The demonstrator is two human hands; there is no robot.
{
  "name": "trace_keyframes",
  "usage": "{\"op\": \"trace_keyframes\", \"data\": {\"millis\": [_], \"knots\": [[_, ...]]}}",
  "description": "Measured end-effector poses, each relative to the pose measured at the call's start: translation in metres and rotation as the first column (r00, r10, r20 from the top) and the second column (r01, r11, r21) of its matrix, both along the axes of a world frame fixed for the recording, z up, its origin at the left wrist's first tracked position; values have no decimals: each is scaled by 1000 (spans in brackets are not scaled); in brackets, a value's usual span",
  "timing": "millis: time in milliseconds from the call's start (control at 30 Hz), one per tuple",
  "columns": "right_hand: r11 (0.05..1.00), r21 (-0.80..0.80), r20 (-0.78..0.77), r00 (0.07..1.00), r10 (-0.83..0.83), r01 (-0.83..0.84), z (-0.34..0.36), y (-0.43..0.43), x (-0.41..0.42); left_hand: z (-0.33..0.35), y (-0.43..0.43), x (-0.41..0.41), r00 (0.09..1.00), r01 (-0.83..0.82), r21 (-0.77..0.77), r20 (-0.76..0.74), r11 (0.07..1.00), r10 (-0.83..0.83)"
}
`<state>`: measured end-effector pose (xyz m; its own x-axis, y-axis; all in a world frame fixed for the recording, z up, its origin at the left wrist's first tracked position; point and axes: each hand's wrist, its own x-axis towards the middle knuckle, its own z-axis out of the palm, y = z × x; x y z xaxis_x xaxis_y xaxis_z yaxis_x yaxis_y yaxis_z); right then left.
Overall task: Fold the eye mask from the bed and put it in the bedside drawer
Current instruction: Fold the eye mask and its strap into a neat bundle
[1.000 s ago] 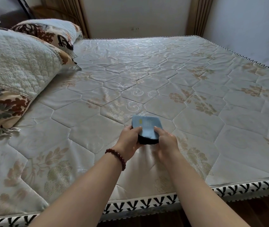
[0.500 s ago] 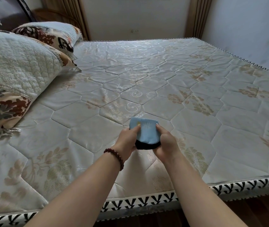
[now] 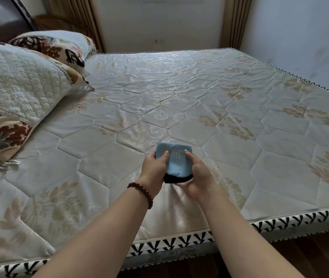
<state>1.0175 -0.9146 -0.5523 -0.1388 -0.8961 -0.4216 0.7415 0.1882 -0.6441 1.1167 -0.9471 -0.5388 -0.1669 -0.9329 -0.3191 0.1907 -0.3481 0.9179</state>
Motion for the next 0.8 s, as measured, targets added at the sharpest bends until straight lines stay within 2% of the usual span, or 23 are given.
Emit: {"op": "trace_keyframes", "data": {"millis": [100, 233, 333, 467, 567, 800], "knots": [[999, -35, 25, 1000, 15, -14, 4, 2, -1, 0, 2, -3, 1000, 17, 40, 23, 999, -18], [1000, -14, -39, 999, -16, 16, 5, 2, -2, 1, 1, -2, 999, 29, 107, 25, 994, -32], [1000, -5, -40, 999, 19, -20, 8, 3, -5, -2, 1, -1, 999, 41, 134, 30, 990, -45], [998, -20, -51, 997, 52, -53, 10, 5, -6, -2, 3, -1, 996, 50, 119, 71, 992, -58], [999, -17, -71, 997, 42, -44, 9, 4, -4, 0, 3, -2, 997, 55, 112, 46, 992, -60], [1000, -13, -76, 997, 13, -14, 10, 5, -1, -1, 5, 1, 999, 6, -13, 38, 1000, -5]]}}
